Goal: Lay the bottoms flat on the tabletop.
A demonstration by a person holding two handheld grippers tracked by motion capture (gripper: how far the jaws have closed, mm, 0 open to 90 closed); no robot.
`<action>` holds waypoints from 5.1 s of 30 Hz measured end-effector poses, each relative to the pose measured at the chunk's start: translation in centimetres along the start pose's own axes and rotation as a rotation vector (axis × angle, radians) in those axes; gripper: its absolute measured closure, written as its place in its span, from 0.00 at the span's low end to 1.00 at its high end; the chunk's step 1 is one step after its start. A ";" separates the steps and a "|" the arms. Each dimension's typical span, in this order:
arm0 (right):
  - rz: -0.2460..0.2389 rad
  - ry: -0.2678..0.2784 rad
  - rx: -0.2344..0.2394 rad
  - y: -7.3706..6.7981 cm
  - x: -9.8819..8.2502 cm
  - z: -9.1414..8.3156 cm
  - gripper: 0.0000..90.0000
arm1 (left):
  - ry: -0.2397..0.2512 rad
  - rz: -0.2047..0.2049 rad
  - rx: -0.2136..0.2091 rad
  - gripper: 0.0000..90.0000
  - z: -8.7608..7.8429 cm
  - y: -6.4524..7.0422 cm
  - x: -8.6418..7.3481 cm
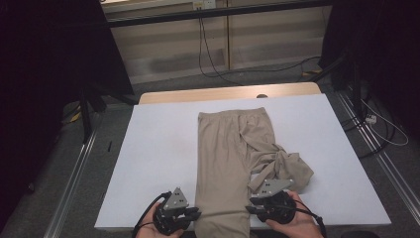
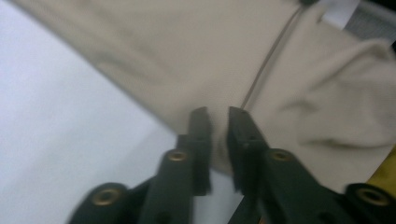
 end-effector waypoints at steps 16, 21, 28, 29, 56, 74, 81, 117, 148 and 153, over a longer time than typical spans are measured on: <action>0.187 0.023 -0.252 6.9 -1.8 -2.4 0.31 | 0.121 -0.014 0.115 0.27 0.1 -1.7 1.2; 0.205 0.025 -0.276 7.8 -1.2 -1.2 0.21 | 0.140 -0.016 0.128 0.26 -0.1 -1.7 1.3; 0.163 0.007 -0.311 7.9 0.0 1.0 0.37 | 0.146 -0.025 0.135 0.26 -0.2 -1.9 1.3; 0.154 0.009 -0.313 7.9 -0.1 0.8 0.48 | 0.146 -0.026 0.135 0.26 -0.2 -1.9 1.3; 0.089 0.107 -0.245 4.5 -0.9 -3.9 0.33 | 0.151 -0.043 0.137 0.25 0.0 -2.1 1.4; 0.078 -0.021 -0.297 6.3 -0.9 -1.0 0.89 | 0.154 -0.045 0.136 0.25 -0.1 -2.2 1.4; 0.080 -0.027 -0.186 4.9 -2.3 -2.9 0.90 | 0.152 -0.054 0.136 0.25 -0.2 -2.3 1.3; 0.140 0.055 -0.151 4.6 -1.7 -4.6 0.96 | 0.184 0.016 0.099 0.25 2.0 -1.4 4.3; 0.054 -0.019 -0.203 6.5 -3.1 -4.2 0.64 | 0.061 0.165 -0.064 0.87 16.6 1.1 14.9; 0.125 0.056 -0.223 8.1 -2.5 -5.5 0.95 | 0.020 0.146 -0.098 0.93 15.5 1.4 14.2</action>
Point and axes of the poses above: each handheld gripper's, and its own axes: z roughly forward along the jaws, x roughly out of its top, y roughly to its right, the point moved 1 cm from there along z, roughly forward along the jaws, and after that the axes turned 7 degrees about -x, right-handed, at the moved point
